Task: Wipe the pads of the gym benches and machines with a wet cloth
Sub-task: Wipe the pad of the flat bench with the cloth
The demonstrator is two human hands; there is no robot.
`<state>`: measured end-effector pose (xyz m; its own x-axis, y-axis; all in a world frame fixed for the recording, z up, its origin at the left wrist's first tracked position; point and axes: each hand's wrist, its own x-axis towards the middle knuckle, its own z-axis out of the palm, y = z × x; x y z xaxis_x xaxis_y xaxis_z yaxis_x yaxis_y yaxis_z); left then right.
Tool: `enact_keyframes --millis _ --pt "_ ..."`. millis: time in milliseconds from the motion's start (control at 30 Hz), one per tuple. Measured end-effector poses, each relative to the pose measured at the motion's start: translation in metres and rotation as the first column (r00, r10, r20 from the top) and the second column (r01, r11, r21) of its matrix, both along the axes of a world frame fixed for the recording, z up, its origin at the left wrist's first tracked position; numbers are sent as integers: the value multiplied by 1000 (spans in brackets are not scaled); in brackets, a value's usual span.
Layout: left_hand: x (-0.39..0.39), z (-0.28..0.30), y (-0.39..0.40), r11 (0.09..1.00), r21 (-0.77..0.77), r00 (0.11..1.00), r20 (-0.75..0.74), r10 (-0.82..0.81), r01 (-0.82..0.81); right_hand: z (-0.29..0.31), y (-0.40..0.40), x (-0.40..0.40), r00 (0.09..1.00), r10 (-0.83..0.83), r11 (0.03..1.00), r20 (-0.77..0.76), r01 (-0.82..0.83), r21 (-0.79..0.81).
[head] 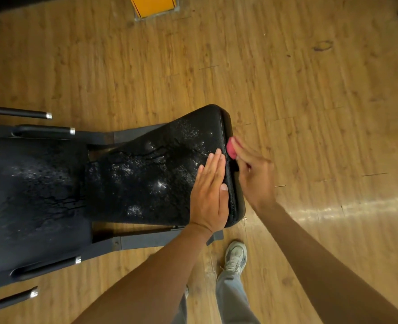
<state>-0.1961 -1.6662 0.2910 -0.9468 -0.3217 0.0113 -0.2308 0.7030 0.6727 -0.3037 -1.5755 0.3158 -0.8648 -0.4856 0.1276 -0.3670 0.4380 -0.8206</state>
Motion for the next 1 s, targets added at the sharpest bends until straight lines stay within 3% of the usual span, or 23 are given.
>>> enact_keyframes --millis 167,300,700,900,1000 --pt "1 0 1 1000 5 1000 -2 7 -7 -6 -25 -34 999 -30 998 19 29 54" --pt "-2 -3 1 1000 -22 1000 -14 0 0 -10 -54 -55 993 -90 996 80 90 0" --pt "0 -6 1 1000 -21 999 -34 7 -8 -1 66 105 993 -6 998 120 -2 62" --pt "0 -7 0 999 -34 999 -52 2 -4 1 16 32 989 -96 994 116 90 54" --pt "0 -9 0 999 -34 998 -64 0 -2 3 16 47 988 -117 993 101 112 46"
